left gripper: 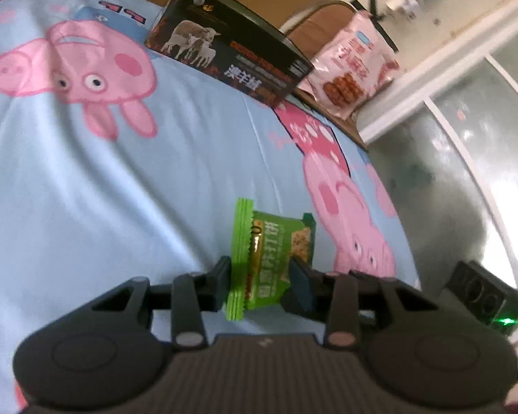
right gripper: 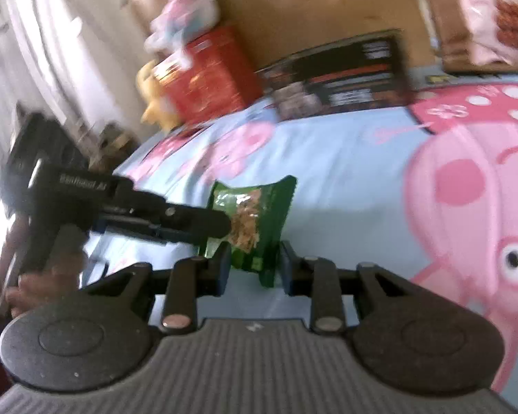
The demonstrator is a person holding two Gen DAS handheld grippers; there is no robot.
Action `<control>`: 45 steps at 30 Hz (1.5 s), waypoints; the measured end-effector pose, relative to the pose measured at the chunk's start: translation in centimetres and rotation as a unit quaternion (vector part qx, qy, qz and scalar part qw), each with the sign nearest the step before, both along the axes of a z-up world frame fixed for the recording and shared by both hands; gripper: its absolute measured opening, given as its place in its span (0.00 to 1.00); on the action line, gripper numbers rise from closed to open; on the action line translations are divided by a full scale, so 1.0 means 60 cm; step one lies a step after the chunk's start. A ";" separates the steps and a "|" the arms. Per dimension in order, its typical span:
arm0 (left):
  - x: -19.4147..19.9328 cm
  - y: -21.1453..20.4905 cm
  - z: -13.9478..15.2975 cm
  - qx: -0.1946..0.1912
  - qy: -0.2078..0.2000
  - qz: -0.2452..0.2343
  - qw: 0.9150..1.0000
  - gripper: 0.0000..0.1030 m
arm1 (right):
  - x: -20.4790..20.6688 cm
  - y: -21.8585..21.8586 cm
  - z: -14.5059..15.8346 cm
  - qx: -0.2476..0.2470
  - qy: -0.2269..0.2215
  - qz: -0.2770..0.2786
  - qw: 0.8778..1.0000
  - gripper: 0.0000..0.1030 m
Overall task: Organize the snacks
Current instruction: 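Grasp the green biscuit packet with the left tool, then carry the biscuit packet into the black box and release it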
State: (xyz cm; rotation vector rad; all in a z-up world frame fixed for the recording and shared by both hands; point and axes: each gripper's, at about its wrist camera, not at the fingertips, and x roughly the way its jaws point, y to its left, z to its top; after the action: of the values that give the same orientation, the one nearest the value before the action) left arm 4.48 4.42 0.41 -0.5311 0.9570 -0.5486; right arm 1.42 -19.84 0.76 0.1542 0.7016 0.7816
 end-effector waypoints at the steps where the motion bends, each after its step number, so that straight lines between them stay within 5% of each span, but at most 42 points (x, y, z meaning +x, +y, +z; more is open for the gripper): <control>1: -0.012 0.002 0.002 0.001 -0.002 -0.003 1.000 0.36 | -0.017 0.008 0.001 -0.008 -0.008 0.010 1.000 0.35; 16: -0.057 0.034 0.012 0.017 -0.025 0.029 0.999 0.45 | -0.076 0.034 -0.001 -0.078 -0.086 0.013 0.993 0.54; 29: -0.055 0.023 0.008 0.044 -0.033 0.009 0.998 0.31 | -0.076 0.062 -0.007 -0.094 -0.118 0.043 0.988 0.49; 37: 0.006 0.024 0.057 0.033 -0.069 0.002 0.997 0.31 | -0.031 0.056 0.025 -0.067 -0.138 0.016 0.988 0.48; 45: 0.147 0.028 0.117 0.045 -0.105 0.020 0.993 0.32 | 0.101 0.067 0.078 -0.042 -0.163 -0.006 0.986 0.48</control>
State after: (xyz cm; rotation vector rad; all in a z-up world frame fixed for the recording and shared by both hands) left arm 13.29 6.08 7.40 -0.4017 0.7657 -0.5120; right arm 7.49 -15.80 5.42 -0.0456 0.4222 0.7433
